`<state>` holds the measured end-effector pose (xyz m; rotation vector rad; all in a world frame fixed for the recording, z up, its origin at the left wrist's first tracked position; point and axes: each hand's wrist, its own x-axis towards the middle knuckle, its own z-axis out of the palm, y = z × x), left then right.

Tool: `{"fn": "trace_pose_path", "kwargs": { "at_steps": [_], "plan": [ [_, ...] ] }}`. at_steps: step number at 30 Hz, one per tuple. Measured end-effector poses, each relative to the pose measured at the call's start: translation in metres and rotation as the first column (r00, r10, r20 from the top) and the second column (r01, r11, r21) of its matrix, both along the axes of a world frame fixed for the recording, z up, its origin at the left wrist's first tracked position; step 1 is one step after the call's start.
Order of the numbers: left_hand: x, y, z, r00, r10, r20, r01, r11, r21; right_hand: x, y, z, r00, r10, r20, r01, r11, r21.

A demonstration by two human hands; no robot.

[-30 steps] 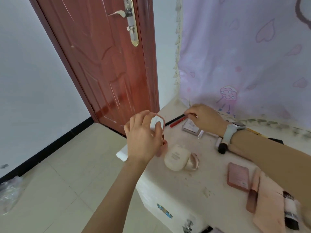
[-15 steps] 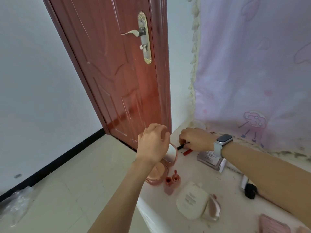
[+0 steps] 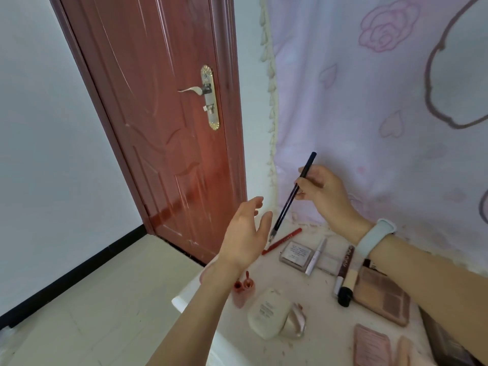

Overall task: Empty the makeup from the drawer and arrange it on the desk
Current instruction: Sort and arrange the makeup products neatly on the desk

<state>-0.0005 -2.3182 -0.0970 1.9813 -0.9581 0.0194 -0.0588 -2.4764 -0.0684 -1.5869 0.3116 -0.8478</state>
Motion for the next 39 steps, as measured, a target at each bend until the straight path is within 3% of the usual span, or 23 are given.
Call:
{"fn": "trace_pose_path", "kwargs": {
  "at_steps": [4,10,16,20,25,28,31,34,39],
  "plan": [
    [-0.024,-0.014,0.01,0.996,-0.079,0.052,0.077,0.996,0.039,-0.03,0.01,0.013,0.998,0.039,0.04,-0.046,0.979,0.197],
    [-0.031,-0.022,0.018,0.971,-0.125,0.203,0.097,0.985,0.142,-0.05,0.003,0.02,0.997,0.036,0.075,-0.054,0.967,0.248],
    [-0.021,-0.031,0.026,0.981,-0.126,0.151,0.113,0.989,0.094,-0.043,-0.006,0.031,0.994,0.01,0.109,-0.037,0.967,0.254],
    [-0.012,-0.034,0.027,0.97,-0.135,0.201,0.111,0.986,0.128,-0.035,-0.011,0.03,0.995,-0.021,0.099,-0.007,0.962,0.271],
    [0.007,-0.04,0.023,0.976,-0.173,0.129,0.154,0.977,0.147,-0.022,-0.019,0.022,0.995,-0.019,0.095,-0.019,0.924,0.382],
    [0.018,-0.036,0.023,0.982,-0.188,0.001,0.184,0.959,0.214,-0.017,-0.026,0.016,0.994,0.046,0.096,-0.085,0.884,0.46],
    [0.034,-0.027,0.021,0.982,-0.112,-0.151,0.158,0.929,0.334,-0.011,-0.036,0.008,0.995,-0.02,0.094,-0.031,0.858,0.512],
    [0.056,-0.018,0.016,0.98,-0.039,-0.197,0.11,0.925,0.365,0.001,-0.042,-0.01,0.994,-0.102,-0.041,0.11,0.897,0.428],
    [0.085,-0.021,0.002,0.986,-0.029,-0.165,0.09,0.923,0.374,0.033,-0.039,-0.05,0.971,-0.063,-0.231,0.148,0.917,0.371]
  ]
}}
